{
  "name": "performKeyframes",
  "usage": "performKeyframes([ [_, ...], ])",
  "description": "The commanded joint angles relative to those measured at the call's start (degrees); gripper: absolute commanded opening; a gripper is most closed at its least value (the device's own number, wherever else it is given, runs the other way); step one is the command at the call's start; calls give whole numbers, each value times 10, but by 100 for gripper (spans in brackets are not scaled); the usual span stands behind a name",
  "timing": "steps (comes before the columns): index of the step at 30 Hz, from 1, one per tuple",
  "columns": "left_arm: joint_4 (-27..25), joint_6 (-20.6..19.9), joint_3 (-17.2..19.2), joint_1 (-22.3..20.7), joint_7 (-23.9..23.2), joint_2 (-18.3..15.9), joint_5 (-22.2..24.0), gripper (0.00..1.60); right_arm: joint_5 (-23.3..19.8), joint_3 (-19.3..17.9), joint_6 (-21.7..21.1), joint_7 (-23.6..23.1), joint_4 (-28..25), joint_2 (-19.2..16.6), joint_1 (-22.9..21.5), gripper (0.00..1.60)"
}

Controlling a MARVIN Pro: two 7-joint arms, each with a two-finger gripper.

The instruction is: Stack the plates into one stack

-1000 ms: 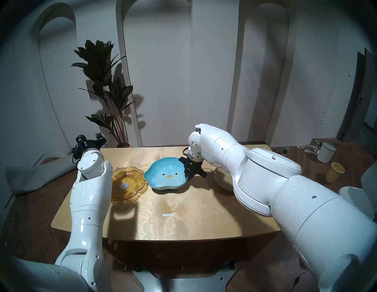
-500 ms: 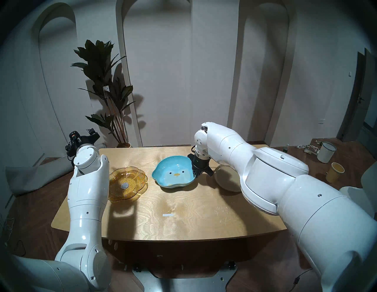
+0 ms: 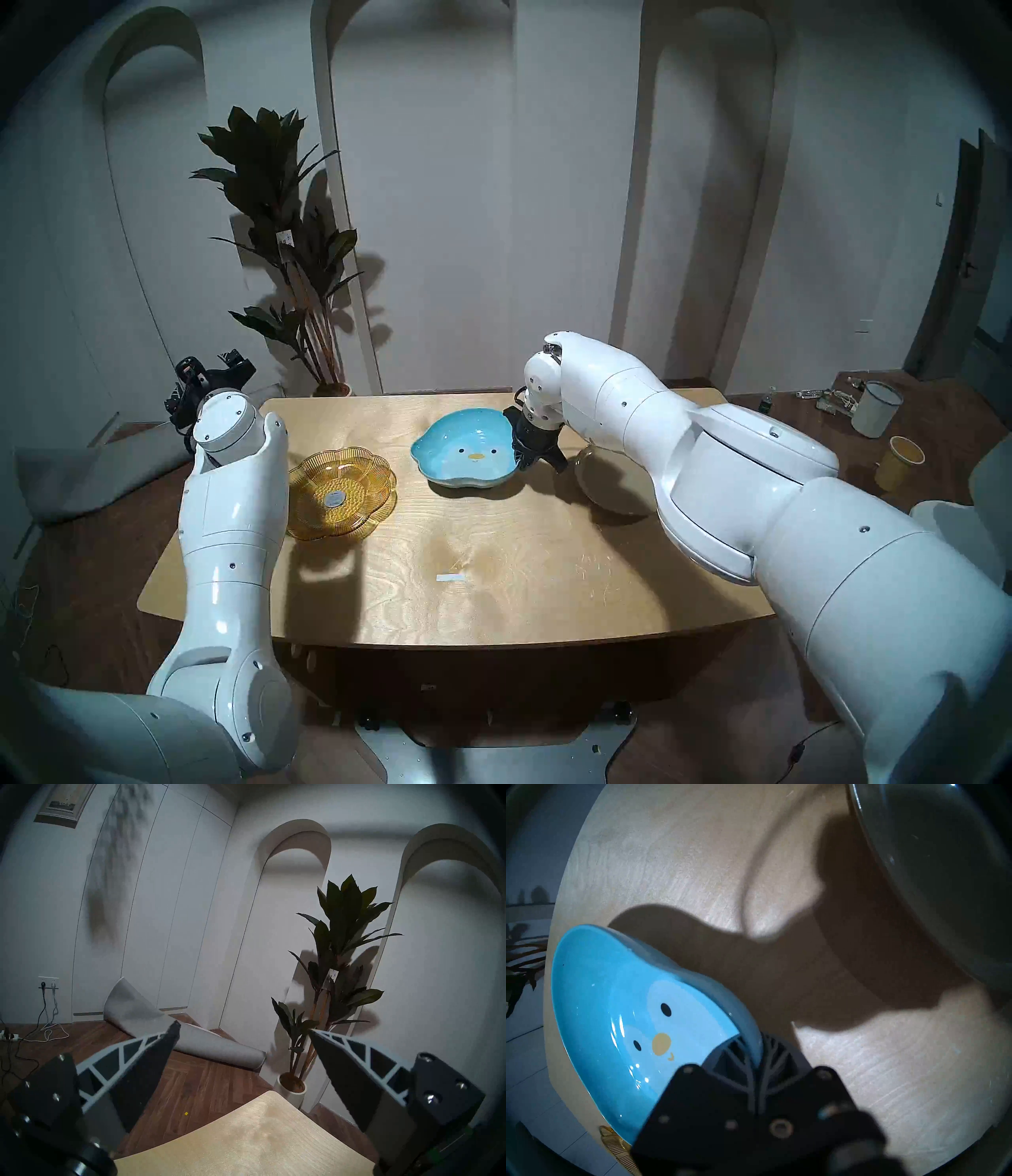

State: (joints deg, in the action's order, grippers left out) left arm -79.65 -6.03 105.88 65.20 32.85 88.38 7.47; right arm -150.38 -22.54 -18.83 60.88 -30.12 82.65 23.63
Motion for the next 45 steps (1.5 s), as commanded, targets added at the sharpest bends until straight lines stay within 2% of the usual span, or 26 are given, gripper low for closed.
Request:
performKeyframes([
  [1, -1, 5, -6, -19, 7, 3, -3, 160, 1, -6, 13, -32, -33, -1, 10, 0],
  [10, 7, 4, -11, -29, 24, 7, -2, 160, 19, -16, 34, -73, -79, -17, 5, 0],
  [26, 13, 4, -4, -53, 49, 1, 0, 160, 50, -28, 68, -110, -145, -48, -3, 0],
  [30, 20, 3, -2, -62, 57, -4, 0, 160, 56, -32, 77, -124, -175, -53, 1, 0],
  [45, 67, 2, 15, -96, 79, -26, -2, 160, 63, -51, 90, -180, -292, -40, 12, 0],
])
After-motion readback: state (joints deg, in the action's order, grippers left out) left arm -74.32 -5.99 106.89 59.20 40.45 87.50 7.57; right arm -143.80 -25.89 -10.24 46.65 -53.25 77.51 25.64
